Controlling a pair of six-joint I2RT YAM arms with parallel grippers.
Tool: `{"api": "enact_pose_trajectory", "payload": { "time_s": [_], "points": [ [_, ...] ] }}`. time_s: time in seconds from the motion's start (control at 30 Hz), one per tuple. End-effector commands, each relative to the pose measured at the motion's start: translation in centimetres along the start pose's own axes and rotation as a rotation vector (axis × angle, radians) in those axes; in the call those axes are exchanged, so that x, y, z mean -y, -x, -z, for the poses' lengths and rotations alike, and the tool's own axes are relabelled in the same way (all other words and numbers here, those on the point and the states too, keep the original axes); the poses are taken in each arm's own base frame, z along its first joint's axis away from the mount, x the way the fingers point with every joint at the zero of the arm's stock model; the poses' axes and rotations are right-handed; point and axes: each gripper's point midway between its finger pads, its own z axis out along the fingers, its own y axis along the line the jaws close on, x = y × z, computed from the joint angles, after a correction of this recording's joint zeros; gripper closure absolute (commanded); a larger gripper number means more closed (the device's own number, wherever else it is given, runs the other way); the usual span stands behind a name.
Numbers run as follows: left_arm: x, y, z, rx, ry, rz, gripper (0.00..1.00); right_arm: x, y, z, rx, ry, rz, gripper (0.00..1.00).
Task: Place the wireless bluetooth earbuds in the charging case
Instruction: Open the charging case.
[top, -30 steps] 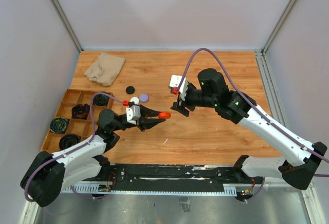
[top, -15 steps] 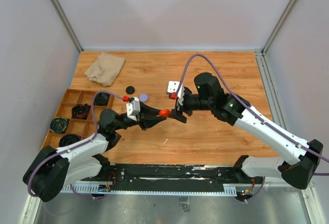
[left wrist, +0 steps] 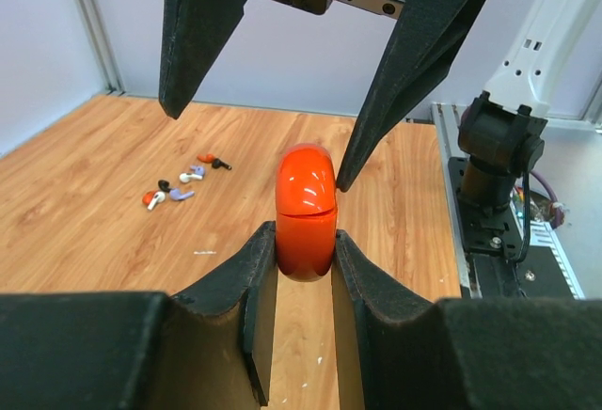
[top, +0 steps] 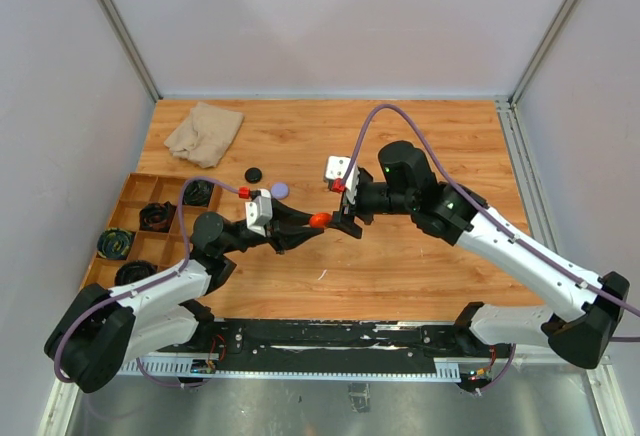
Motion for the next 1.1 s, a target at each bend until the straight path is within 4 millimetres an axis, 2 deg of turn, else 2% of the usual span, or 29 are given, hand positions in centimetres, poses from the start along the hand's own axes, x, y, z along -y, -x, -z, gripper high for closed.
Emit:
{"api": "enact_pose_trajectory", "payload": {
  "time_s": [0.0,0.6,0.83,0.9,1.07],
  "points": [
    [1.1,0.8,-0.3,0.018,-0.076,-0.059,1.0,0.9,1.8,0.9,0.053,-0.065,0.018,0.24],
    [1.5,0.4,0.0,0.01,-0.094,-0.082,1.0,1.8,1.4,0.7,0.012,-0.098,-0.001,0.25],
    [0.1,-0.8,0.4,-0.004,-0.012,-0.129,1.0,1.4,1.2,1.0,-0.01,-0.083,-0.027,0.22],
    [-0.8,-1.2,0.6,-0.008,0.036,-0.149,1.0,2.0,0.7,1.4,-0.033,-0.113,-0.045,0.21],
    [-2.0,-1.8,0.8,-0.005,0.089,-0.191,1.0,5.0,-2.7,2.4,-0.14,-0.222,-0.174,0.21]
  ]
}}
